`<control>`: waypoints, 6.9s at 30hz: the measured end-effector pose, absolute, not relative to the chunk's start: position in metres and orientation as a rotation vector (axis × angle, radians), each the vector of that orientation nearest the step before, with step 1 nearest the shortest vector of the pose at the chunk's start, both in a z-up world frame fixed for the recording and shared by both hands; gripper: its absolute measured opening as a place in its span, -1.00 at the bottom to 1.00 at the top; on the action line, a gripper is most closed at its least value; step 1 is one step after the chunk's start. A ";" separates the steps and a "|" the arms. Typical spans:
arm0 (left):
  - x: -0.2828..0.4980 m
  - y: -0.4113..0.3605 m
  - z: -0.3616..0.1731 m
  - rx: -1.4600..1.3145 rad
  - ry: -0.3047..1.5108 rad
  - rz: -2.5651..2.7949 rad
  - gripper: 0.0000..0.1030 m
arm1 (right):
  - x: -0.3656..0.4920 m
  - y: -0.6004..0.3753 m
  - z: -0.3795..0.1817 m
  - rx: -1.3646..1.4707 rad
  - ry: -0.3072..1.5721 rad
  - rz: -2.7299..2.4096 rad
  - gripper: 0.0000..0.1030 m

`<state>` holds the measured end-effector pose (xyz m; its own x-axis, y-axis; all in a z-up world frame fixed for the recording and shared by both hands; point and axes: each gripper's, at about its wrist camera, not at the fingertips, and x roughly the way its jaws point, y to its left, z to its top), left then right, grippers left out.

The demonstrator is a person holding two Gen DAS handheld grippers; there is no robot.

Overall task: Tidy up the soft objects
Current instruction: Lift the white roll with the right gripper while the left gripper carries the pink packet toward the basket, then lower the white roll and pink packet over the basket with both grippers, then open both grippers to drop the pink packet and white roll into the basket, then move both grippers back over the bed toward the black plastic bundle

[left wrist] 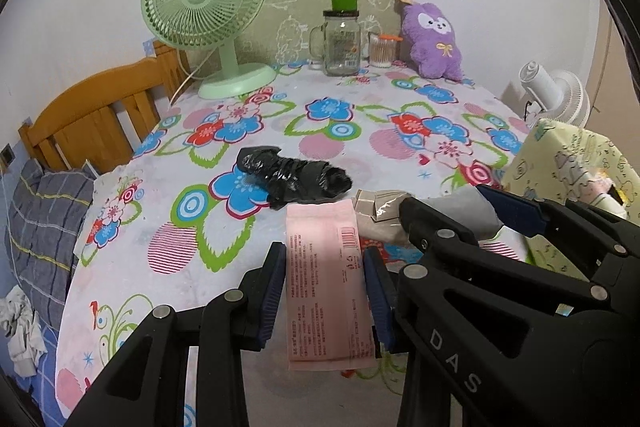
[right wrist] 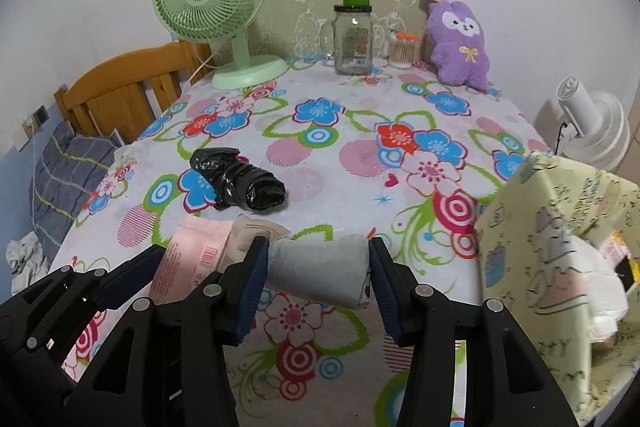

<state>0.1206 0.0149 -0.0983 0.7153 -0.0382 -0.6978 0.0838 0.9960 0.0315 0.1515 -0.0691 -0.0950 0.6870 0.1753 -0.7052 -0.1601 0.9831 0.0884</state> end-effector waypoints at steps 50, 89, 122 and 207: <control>0.074 -0.107 -0.039 0.188 0.618 -0.210 -0.23 | 0.086 -0.195 -0.034 0.036 0.624 0.060 0.03; 0.106 -0.210 -0.043 0.285 0.577 -0.315 -0.22 | 0.108 -0.304 -0.042 0.133 0.623 -0.044 0.03; 0.125 -0.215 -0.059 0.287 0.649 -0.315 0.73 | 0.128 -0.308 -0.063 0.176 0.672 -0.003 0.32; 0.189 0.057 -0.100 0.081 0.828 -0.087 0.87 | 0.213 -0.027 -0.084 -0.064 0.740 0.228 0.61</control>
